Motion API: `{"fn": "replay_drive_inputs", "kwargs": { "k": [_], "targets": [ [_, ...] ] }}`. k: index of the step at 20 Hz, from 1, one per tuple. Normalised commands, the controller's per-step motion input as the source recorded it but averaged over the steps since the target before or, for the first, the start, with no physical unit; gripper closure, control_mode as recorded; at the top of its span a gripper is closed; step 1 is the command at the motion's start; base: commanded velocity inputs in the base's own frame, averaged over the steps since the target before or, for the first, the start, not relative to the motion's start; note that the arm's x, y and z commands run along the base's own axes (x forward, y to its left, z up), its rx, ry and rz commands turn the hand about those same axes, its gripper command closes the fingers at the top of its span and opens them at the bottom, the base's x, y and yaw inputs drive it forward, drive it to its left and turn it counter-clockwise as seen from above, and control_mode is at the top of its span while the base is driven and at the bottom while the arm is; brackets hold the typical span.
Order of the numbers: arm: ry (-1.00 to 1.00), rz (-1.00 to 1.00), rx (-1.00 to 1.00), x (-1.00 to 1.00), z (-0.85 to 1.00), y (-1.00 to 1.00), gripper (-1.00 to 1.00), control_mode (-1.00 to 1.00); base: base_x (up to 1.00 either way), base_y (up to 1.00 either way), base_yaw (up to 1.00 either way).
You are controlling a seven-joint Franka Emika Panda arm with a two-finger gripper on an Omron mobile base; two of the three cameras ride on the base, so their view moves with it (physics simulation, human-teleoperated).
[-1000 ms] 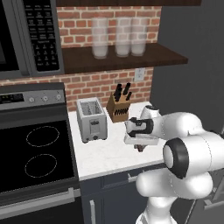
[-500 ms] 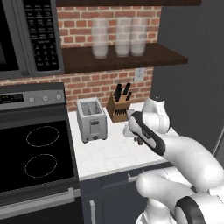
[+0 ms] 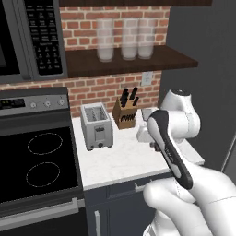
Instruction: Put the potato and garlic in the pot. Retrieve the spatula and lightly stir the vegetables in the pot.
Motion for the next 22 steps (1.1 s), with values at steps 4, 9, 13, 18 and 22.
{"fn": "replay_drive_inputs", "kwargs": {
  "k": [4,9,13,18,22],
  "targets": [
    [0.02,0.09,0.0,-0.71,0.9,-0.12,1.0,-1.0,0.0,0.0,0.0],
    [0.03,0.01,0.0,-0.27,0.4,-0.24,1.0,-1.0,0.0,0.0,0.0],
    [0.0,0.0,0.0,0.0,0.0,0.0,1.0,-1.0,0.0,0.0,0.0],
    [0.0,0.0,0.0,0.0,0.0,0.01,1.0,-1.0,0.0,0.0,0.0],
    [0.0,0.0,0.0,0.0,0.0,0.0,1.0,1.0,-0.04,0.71,0.0]
  ]
}}
